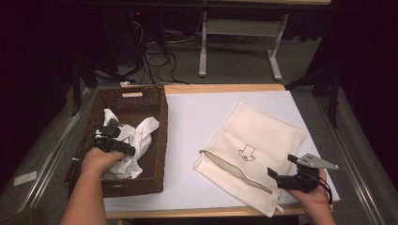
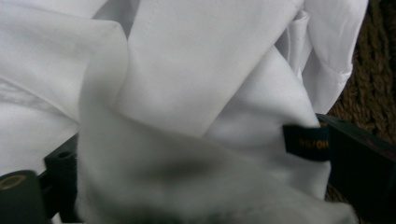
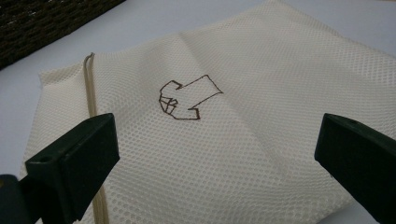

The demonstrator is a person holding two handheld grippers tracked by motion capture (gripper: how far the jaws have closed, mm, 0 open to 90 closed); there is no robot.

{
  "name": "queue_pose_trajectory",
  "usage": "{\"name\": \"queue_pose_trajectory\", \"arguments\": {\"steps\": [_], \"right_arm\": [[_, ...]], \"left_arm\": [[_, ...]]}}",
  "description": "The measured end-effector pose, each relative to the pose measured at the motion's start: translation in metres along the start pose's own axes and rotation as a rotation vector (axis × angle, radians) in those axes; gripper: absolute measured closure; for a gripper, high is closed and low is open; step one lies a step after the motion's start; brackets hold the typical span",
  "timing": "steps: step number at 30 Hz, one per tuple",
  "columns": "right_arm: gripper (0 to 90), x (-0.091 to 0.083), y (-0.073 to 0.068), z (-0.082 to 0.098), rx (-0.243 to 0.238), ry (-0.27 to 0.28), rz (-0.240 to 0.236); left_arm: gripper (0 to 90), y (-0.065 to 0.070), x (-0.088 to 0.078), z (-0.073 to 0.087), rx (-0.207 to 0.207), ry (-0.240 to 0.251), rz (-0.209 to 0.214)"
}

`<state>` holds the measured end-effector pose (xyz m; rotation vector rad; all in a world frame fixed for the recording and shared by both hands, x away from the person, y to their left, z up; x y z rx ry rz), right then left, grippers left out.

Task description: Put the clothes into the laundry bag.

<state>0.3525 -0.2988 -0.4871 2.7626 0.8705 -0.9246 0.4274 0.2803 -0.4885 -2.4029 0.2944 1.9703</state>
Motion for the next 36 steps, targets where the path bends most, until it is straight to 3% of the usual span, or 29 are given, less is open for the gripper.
{"name": "queue_pose_trajectory", "arguments": {"steps": [6,10,15,23,24,25,31,36], "right_arm": [[0.5,-0.001,0.001,0.0,-0.005,0.006,0.002],[0.6,0.0,0.001,0.001,-0.005,-0.001,0.001],[0.6,0.002,0.0,0.001,-0.005,-0.008,-0.001],[0.9,0.001,0.0,0.001,-0.007,-0.006,-0.002],[1.0,0.001,0.0,0.001,-0.008,-0.004,-0.002],[1.1,0.001,0.0,0.001,-0.009,-0.004,-0.001],[1.7,0.001,0.001,0.001,0.008,-0.008,0.001],[2.1,0.001,0.001,0.001,0.008,-0.007,0.0]], "left_arm": [[9.7,0.005,0.019,-0.002,0.002,-0.086,0.039],[12.1,0.008,0.023,-0.003,0.028,-0.114,0.02],[23.4,0.011,0.023,-0.001,0.077,-0.105,-0.047],[36.1,0.014,0.02,0.001,0.094,-0.074,-0.062],[39.5,0.014,0.018,0.002,0.1,-0.051,-0.101],[58.1,0.013,0.017,0.002,0.093,-0.044,-0.11],[68.0,0.012,0.015,0.003,0.09,-0.02,-0.105],[71.8,0.013,0.006,0.002,0.08,0.063,-0.088]]}}
Point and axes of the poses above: each handheld gripper's, and its own axes: x roughly forward along the jaws, z roughly out of its underside, y roughly to its right, the point moved 2 cm from there along x, roughly forward along the jaws, and after that the axes turned 4 degrees about -y, right-handed, at the moved point
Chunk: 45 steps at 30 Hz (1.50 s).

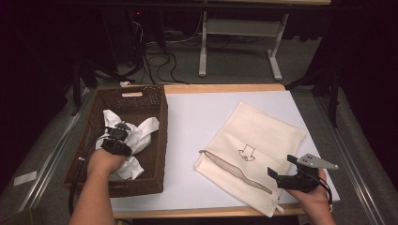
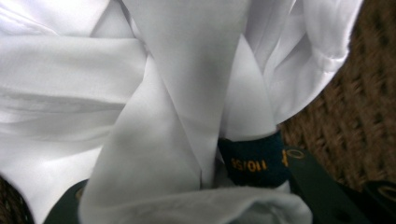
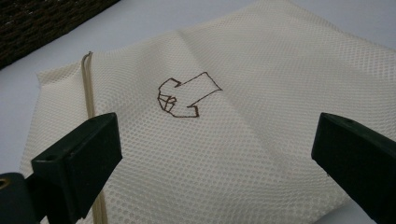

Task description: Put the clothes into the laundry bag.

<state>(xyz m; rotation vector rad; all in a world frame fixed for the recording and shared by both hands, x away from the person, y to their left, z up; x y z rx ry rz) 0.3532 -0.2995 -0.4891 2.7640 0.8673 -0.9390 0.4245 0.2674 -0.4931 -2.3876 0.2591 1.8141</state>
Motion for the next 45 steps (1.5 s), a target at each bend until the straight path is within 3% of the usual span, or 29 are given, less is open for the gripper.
{"name": "queue_pose_trajectory", "arguments": {"steps": [6,12,15,17,22,30,34,38,42,45], "right_arm": [[2.8,0.0,0.0,0.0,0.001,0.002,-0.001],[3.1,-0.002,0.0,-0.001,-0.003,0.009,0.001],[3.2,-0.002,0.0,-0.001,0.004,0.008,0.003],[3.2,-0.001,0.001,-0.001,-0.003,0.01,0.005],[3.2,-0.003,0.001,-0.001,-0.002,0.02,0.008],[3.2,-0.005,0.0,-0.002,-0.006,0.044,0.009],[3.4,-0.004,0.0,-0.001,-0.006,0.05,0.003],[3.6,-0.005,0.0,-0.002,-0.014,0.06,0.005],[4.0,-0.006,0.001,-0.001,-0.011,0.066,0.003],[4.3,-0.005,0.002,-0.001,0.01,0.067,-0.002]], "left_arm": [[73.2,-0.003,-0.02,0.002,-0.022,0.187,0.022],[73.2,-0.001,-0.046,0.009,-0.009,0.436,-0.036],[73.1,-0.004,-0.054,0.013,-0.034,0.522,-0.047],[73.1,-0.005,-0.057,0.016,-0.042,0.553,-0.059],[73.0,-0.002,-0.068,0.022,-0.027,0.673,-0.099],[72.8,0.002,-0.089,0.04,-0.025,0.948,-0.151],[72.6,-0.001,-0.093,0.046,-0.054,1.01,-0.152],[72.6,0.0,-0.099,0.051,-0.056,1.082,-0.17],[72.6,0.0,-0.103,0.053,-0.04,1.121,-0.127],[72.6,0.001,-0.11,0.055,-0.052,1.148,-0.116]]}}
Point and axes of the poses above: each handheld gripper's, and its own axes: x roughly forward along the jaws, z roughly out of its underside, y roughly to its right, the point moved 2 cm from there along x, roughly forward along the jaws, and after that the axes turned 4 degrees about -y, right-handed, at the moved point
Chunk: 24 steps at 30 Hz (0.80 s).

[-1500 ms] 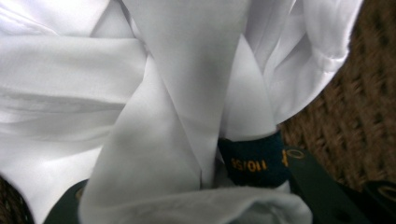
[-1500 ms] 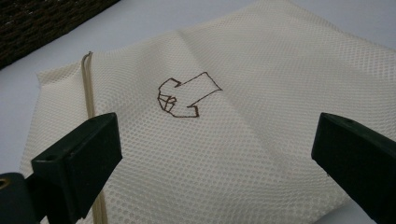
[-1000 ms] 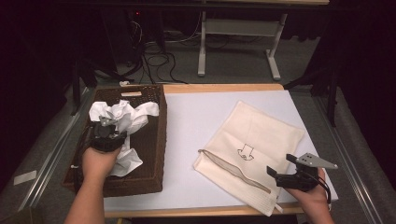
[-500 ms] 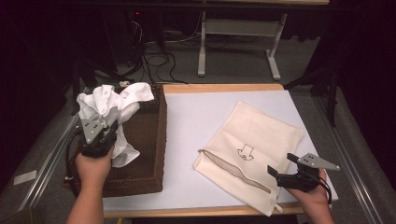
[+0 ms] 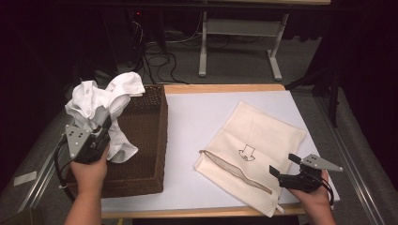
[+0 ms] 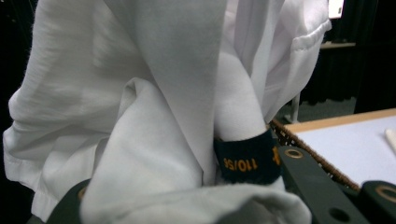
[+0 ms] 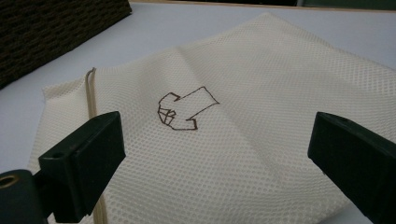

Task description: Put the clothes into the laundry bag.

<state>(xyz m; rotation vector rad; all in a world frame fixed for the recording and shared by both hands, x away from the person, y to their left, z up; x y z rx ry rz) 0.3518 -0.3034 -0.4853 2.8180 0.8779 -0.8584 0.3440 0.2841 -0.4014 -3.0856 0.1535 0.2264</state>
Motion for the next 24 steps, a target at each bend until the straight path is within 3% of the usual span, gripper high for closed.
{"name": "queue_pose_trajectory", "arguments": {"steps": [9,12,18,24], "right_arm": [[4.8,-0.004,-0.002,-0.003,-0.015,0.018,0.02],[4.8,-0.005,-0.002,-0.003,-0.017,0.024,0.024],[4.7,-0.005,-0.004,-0.004,-0.033,0.024,0.022],[5.0,-0.005,-0.005,-0.004,-0.041,0.024,0.023]], "left_arm": [[72.5,0.023,-0.01,-0.028,0.031,0.072,-0.014],[72.5,0.034,-0.011,-0.032,0.052,0.087,0.002],[72.5,0.055,-0.016,-0.041,0.041,0.114,0.049],[72.5,0.082,-0.017,-0.059,0.082,0.14,0.095]]}}
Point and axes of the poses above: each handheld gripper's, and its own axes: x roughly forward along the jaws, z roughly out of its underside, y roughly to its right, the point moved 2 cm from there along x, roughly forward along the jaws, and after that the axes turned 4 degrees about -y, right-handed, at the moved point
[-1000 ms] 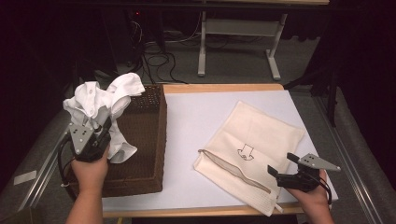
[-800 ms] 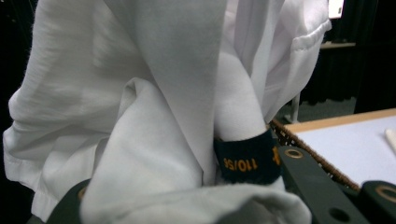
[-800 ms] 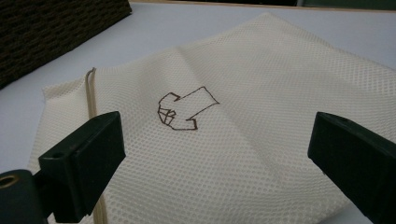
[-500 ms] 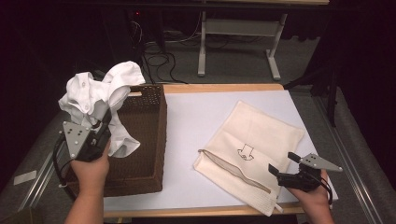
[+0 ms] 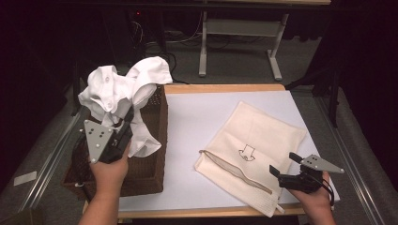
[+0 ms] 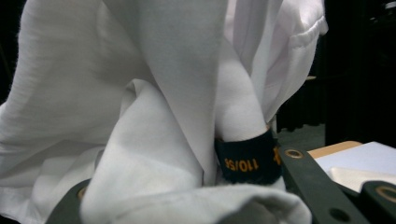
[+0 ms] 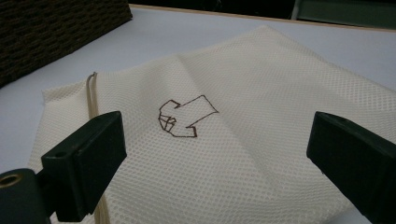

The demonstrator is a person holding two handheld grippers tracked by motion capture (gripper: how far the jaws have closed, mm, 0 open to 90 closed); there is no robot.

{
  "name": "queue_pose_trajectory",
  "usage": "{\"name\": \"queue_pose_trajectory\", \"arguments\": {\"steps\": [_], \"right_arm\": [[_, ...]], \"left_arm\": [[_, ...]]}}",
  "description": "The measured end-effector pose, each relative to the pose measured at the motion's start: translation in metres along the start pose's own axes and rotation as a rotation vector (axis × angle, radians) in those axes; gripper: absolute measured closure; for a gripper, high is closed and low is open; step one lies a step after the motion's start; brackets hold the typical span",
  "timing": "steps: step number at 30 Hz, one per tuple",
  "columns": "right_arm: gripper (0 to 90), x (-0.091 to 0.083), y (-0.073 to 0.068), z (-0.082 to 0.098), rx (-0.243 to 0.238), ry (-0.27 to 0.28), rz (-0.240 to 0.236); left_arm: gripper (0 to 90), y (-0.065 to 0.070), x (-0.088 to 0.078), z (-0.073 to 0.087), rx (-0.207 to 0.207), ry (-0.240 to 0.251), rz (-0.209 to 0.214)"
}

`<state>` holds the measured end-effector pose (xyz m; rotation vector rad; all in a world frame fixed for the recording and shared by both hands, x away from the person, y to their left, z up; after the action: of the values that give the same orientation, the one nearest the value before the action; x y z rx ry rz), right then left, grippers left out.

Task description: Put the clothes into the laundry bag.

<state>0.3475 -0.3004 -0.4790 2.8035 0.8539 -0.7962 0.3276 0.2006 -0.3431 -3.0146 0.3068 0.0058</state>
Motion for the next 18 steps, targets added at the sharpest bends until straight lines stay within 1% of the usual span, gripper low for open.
{"name": "queue_pose_trajectory", "arguments": {"steps": [1,2,3,5,8,10,12,15,17,18], "right_arm": [[5.1,0.0,0.0,0.0,0.008,-0.003,-0.001],[5.6,0.0,0.0,0.0,0.008,-0.004,-0.002],[6.6,0.0,0.0,0.001,-0.002,-0.003,-0.001],[7.1,0.0,0.0,0.0,-0.008,0.001,-0.005],[7.1,-0.002,-0.001,0.0,-0.017,0.01,-0.007],[7.1,-0.003,-0.001,0.0,-0.015,0.014,-0.005],[7.4,-0.003,0.0,0.0,-0.018,0.015,-0.007],[8.2,-0.002,0.001,0.0,-0.014,0.009,-0.009],[9.2,-0.002,0.001,0.0,-0.019,0.012,-0.01],[9.3,-0.002,0.0,0.0,-0.018,0.013,-0.011]], "left_arm": [[72.5,0.003,0.001,-0.002,0.004,0.002,0.007],[72.5,0.009,0.003,-0.004,-0.002,0.005,0.022],[72.5,0.015,0.005,-0.006,-0.001,0.006,0.033],[72.5,0.022,0.007,-0.008,-0.003,0.007,0.05],[72.5,0.038,0.011,-0.01,-0.026,0.017,0.088],[72.6,0.049,0.013,-0.011,-0.029,0.017,0.114],[72.7,0.059,0.016,-0.012,-0.02,0.015,0.135],[72.7,0.073,0.02,-0.014,-0.026,0.013,0.17],[72.7,0.083,0.023,-0.015,-0.031,0.016,0.189],[72.7,0.089,0.024,-0.014,-0.029,0.016,0.202]]}}
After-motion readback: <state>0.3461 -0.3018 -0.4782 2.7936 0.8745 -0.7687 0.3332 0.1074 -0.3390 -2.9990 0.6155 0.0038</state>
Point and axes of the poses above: each handheld gripper's, and its own axes: x roughly forward along the jaws, z roughly out of its underside, y roughly to its right, the point moved 2 cm from there along x, roughly forward along the jaws, and after that the axes turned 4 degrees about -y, right-handed, at the moved point
